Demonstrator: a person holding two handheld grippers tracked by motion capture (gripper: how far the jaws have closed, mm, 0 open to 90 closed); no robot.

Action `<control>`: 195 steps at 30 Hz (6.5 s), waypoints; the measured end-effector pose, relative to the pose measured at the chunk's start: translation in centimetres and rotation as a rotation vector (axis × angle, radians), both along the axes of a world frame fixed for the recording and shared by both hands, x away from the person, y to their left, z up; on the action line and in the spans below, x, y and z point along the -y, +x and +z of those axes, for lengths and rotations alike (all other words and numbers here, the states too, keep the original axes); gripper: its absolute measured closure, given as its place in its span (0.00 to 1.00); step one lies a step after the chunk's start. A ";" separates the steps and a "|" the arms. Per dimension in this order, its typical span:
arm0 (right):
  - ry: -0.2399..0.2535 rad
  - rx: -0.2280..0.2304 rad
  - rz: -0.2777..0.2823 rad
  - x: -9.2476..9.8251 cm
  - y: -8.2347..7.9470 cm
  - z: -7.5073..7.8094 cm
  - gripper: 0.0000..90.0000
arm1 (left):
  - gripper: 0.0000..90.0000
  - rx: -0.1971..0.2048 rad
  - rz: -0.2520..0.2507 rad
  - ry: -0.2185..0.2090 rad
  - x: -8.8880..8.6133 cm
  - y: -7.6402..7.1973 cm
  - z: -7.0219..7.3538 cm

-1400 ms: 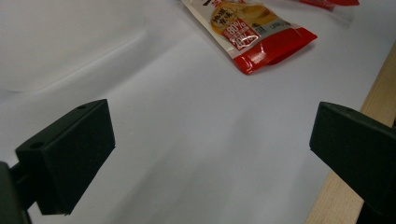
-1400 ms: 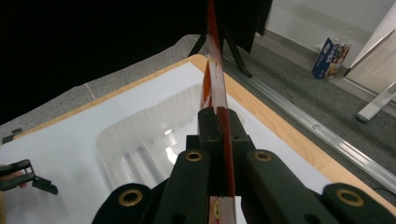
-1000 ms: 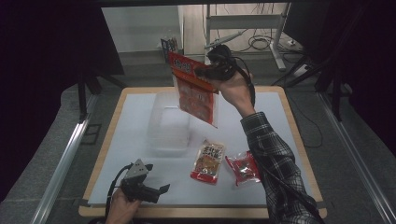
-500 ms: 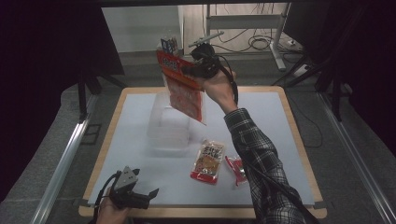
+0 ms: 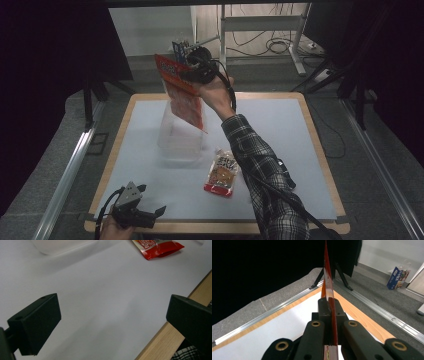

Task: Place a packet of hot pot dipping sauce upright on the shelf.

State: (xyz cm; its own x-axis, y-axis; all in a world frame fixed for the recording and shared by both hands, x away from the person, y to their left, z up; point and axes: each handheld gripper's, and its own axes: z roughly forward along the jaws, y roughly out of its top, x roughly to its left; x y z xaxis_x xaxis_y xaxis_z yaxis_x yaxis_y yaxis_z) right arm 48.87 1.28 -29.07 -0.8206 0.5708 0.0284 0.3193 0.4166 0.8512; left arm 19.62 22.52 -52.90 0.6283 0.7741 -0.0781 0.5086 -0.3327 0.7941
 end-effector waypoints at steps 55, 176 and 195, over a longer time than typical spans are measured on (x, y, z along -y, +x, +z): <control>-0.155 -0.039 -0.122 3.2 2.5 -8.6 0.62 | 0.00 -0.016 -0.024 0.044 0.5 0.1 -0.1; -0.139 -0.076 -0.011 19.8 -15.5 -17.2 0.00 | 0.12 -0.074 -0.073 0.066 3.2 2.2 0.5; -0.163 -0.078 -0.109 24.8 -18.0 -18.9 0.01 | 0.58 -0.010 -0.287 0.008 11.4 6.3 1.8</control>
